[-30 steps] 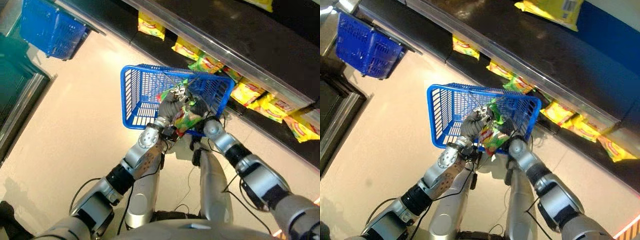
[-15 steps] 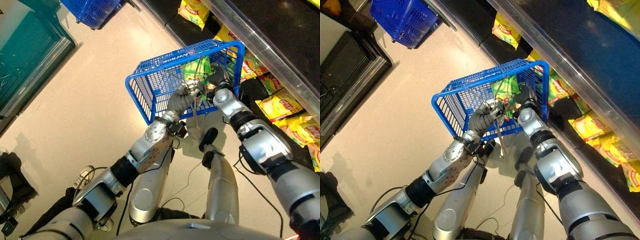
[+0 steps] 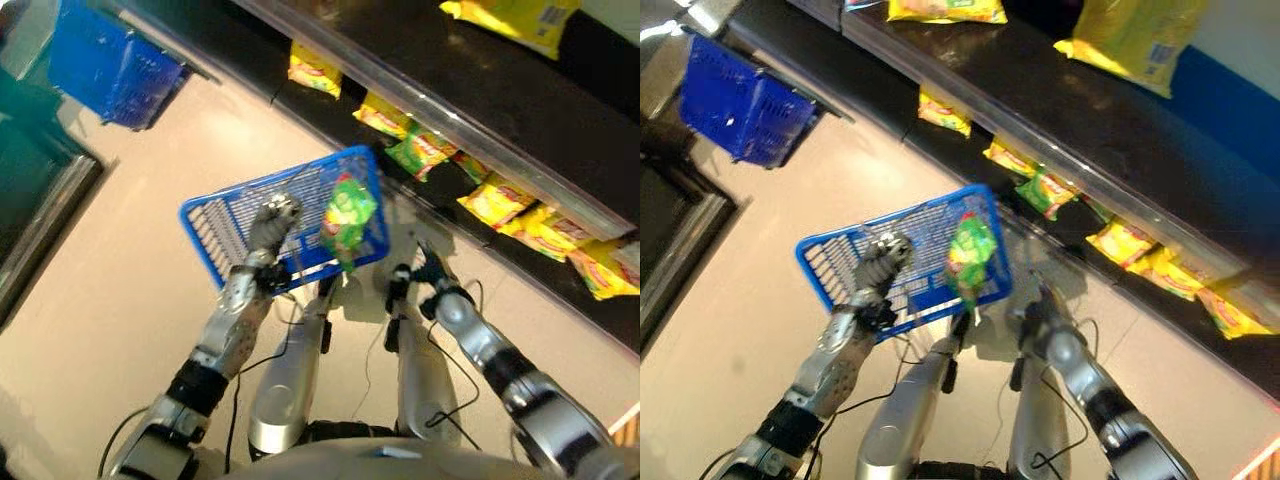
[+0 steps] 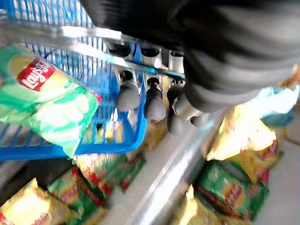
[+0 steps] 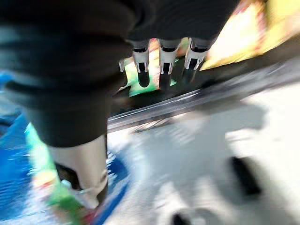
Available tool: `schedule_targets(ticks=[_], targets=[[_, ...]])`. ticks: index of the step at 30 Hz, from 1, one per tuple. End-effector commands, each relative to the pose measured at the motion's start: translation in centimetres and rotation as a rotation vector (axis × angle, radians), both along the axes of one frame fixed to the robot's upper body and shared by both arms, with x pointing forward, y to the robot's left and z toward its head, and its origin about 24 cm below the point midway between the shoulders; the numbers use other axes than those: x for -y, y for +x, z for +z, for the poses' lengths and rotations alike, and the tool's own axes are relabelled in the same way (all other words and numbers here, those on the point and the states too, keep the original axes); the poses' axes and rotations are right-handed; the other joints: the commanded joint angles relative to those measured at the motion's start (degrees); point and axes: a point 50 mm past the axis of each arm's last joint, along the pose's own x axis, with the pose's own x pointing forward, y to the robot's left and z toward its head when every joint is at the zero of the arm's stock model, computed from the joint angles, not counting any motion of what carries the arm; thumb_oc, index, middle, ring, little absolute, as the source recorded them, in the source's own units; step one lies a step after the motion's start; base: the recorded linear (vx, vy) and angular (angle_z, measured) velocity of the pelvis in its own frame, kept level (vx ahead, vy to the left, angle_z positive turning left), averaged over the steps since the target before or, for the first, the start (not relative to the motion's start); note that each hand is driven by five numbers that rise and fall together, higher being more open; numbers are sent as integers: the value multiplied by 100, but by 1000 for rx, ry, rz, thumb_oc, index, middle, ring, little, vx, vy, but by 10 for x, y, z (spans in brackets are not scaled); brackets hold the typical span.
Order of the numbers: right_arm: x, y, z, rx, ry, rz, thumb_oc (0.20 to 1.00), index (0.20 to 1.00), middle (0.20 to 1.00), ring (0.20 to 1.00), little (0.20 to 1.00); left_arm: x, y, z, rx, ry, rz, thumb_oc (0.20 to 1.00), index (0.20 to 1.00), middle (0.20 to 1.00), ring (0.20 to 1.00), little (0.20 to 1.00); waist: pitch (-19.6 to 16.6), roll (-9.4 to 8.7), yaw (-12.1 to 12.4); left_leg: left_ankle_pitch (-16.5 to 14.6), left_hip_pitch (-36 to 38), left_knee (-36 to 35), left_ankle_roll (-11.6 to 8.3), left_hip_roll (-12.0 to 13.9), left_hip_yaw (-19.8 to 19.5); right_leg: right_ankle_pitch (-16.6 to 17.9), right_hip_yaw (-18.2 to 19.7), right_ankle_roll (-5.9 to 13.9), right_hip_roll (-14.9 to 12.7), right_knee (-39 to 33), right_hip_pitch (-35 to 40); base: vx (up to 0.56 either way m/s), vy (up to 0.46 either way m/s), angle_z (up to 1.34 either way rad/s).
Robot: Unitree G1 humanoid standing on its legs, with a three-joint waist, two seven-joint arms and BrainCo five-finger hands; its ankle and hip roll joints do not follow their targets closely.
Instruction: Pick up the snacks into the basket
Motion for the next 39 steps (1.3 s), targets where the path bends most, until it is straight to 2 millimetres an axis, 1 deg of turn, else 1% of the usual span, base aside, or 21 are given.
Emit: schedule_targets(ticks=[1,7,8,9,10,13,14,15,16,18,19,20,21,22,25,26,27,30,33,35,39], targets=[[-9,-4,11,59,-7,128,1000,1000,1000,1000,1000,-5,-2,31,199,8,34,200,200,200,200,200,-637,-31,-5,-114,78,-233,-184,149,2,-793,81,573,-97,628,468,-44,33,-30],[2,-31,-1,7,40,107,1000,1000,1000,1000,1000,-31,-10,-10,28,133,152,200,200,200,200,200,-1240,-181,-50,-42,314,-482,-161,352,225,-960,385,559,-155,562,1188,-40,-33,-37],[6,-38,-7,-21,77,67,1000,1000,1000,1000,1000,-41,-13,-34,-80,202,187,200,200,200,200,200,-1466,-223,-82,-46,378,-488,-197,391,342,-841,473,625,-320,406,1470,-71,-106,-17],[6,-38,-7,-21,77,67,1000,1000,1000,1000,1000,-41,-13,-34,-79,202,186,200,200,200,200,200,-1476,-219,-72,-34,368,-497,-197,398,348,-820,480,624,-314,388,1461,-201,-198,-21],[11,-44,-17,-70,80,35,1000,1000,1000,1000,1000,-52,-20,-67,-238,279,231,200,200,200,200,200,-1690,-207,-116,-4,373,-453,-269,491,494,-605,599,712,-507,308,1630,-143,-126,-40],[20,-53,-27,-122,98,-29,1000,1000,1000,1000,1000,-61,-31,-95,-377,347,257,200,200,200,200,200,-1868,-168,-186,40,367,-373,-344,593,606,-480,782,759,-587,250,1758,-191,-180,-54],[29,-68,-46,-196,215,-189,1000,1000,1000,1000,1000,-71,-54,-133,-586,433,278,200,200,200,200,200,-1961,-103,-304,176,382,-362,-472,781,735,-744,921,784,-471,161,1835,-238,-192,-67],[29,-68,-46,-196,215,-189,1000,1000,1000,1000,1000,-71,-54,-133,-585,432,278,200,200,200,200,200,-1971,-97,-298,186,369,-369,-474,790,737,-732,926,781,-462,157,1817,-348,-278,-77],[36,-86,-65,-285,233,-285,1000,1000,1000,1000,1000,-81,-88,-164,-792,494,294,200,200,200,200,200,-2010,21,-299,417,446,-499,-603,996,784,-1284,815,624,-214,104,1957,-294,-244,-64],[47,-98,-79,-362,176,-358,1000,1000,1000,1000,1000,-85,-126,-188,-978,515,295,200,200,200,200,200,-1981,165,-245,769,443,-760,-751,1154,668,-1575,736,481,40,91,1959,-334,-271,-38],[47,-98,-78,-362,176,-358,1000,1000,1000,1000,1000,-85,-126,-188,-978,514,295,200,200,200,200,200,-1991,175,-241,777,429,-764,-755,1167,667,-1561,740,476,54,84,1944,-382,-311,-29],[64,-123,-93,-464,145,-502,1000,1000,1000,1000,1000,-83,-162,-205,-1136,505,293,200,200,200,200,200,-1947,315,-250,968,380,-1145,-915,1337,614,-1720,753,314,390,110,1880,-256,-211,-25],[64,-123,-93,-464,145,-502,1000,1000,1000,1000,1000,-83,-162,-205,-1136,505,293,200,200,200,200,200,-1948,316,-249,971,381,-1151,-916,1337,615,-1722,754,314,391,115,1875,-501,-369,-15],[82,-160,-107,-584,178,-744,1000,1000,1000,1000,1000,-74,-197,-219,-1302,516,248,200,200,200,200,200,-1895,370,-303,962,400,-1419,-938,1323,626,-1711,639,249,496,-16,1941,-378,-217,-23],[98,-180,-107,-634,160,-852,1000,1000,1000,1000,1000,-66,-204,-222,-1329,567,168,200,200,200,200,200,-1808,344,-358,639,367,-832,-818,1166,606,-1600,607,159,538,-85,1924,-404,-202,5],[103,-196,-109,-678,141,-889,1000,1000,1000,1000,1000,-68,-209,-223,-1338,561,171,200,200,200,200,200,-1796,267,-409,321,499,-140,-722,975,585,-1459,552,134,521,-128,1882,-384,-214,46],[112,-215,-108,-731,116,-933,1000,1000,1000,1000,1000,-71,-222,-224,-1373,556,184,200,200,200,200,200,-1906,111,-472,-335,796,534,-550,639,553,-1275,547,142,447,-296,1857,-468,-254,45],[115,-226,-108,-736,143,-1006,1000,1000,1000,1000,1000,-73,-225,-224,-1389,556,195,200,200,200,200,200,-2050,18,-559,-590,1033,1291,-470,480,511,-1137,567,125,433,-356,1784,-216,-74,-31],[111,-234,-110,-721,219,-1094,1000,1000,1000,1000,1000,-71,-208,-222,-1334,590,173,200,200,200,200,200,-2350,117,-865,-810,1927,469,-455,444,378,-895,539,200,559,-414,1530,-229,104,-46],[103,-224,-113,-686,256,-1088,1000,1000,1000,1000,1000,-68,-186,-218,-1260,619,148,200,200,200,200,200,-2425,135,-985,-847,2159,-414,-387,506,387,-776,462,295,601,-472,1358,-218,120,8],[91,-182,-111,-587,310,-996,1000,1000,1000,1000,1000,-71,-146,-205,-1118,639,164,200,200,200,200,200,-2247,45,-1029,-734,2109,-820,-253,380,470,-420,418,495,599,-224,867,-253,101,36]])
